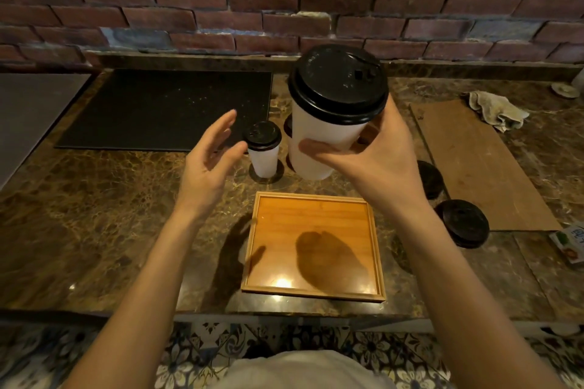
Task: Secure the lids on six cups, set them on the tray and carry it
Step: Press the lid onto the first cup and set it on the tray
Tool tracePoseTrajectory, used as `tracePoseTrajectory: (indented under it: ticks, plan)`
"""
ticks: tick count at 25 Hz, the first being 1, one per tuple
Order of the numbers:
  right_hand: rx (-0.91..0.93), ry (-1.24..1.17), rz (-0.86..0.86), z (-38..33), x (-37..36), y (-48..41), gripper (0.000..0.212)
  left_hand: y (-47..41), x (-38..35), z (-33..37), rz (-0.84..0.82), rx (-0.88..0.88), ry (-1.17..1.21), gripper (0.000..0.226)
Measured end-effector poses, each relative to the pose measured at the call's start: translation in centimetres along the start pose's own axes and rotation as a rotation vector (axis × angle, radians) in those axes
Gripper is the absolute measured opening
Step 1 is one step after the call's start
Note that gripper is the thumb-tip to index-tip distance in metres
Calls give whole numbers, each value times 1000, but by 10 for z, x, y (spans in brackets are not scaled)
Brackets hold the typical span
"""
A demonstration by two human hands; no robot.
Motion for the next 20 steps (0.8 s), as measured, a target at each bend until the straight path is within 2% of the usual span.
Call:
tracePoseTrajectory:
  ticks: [3, 6, 10, 12, 20]
  plan:
    - [-51, 4, 19, 27, -4, 20, 89, 19, 15, -67, 147, 32, -504, 52]
    - [-98, 37, 22, 58, -11, 44, 87, 50, 25, -127, 67, 97, -802, 58]
    - [-227, 52, 18, 104, -24, 77, 86, 83, 26, -179, -124, 228, -992, 63]
    - [-303, 57, 15, 125, -31, 91, 86, 94, 22, -193, -187, 234, -1083, 65]
    - [-434, 209, -20, 176, -47, 125, 85, 102, 18, -202, -100, 132, -1179, 69]
Point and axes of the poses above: each hand's wrist, its own y-axis away from the middle knuckle, its own x-axis out of the back of the hand, z = x × y, the point moved 3 cm from there along -y, towards the middle knuckle, and after that the axes turned 12 degrees about z, right-handed, at the moved point
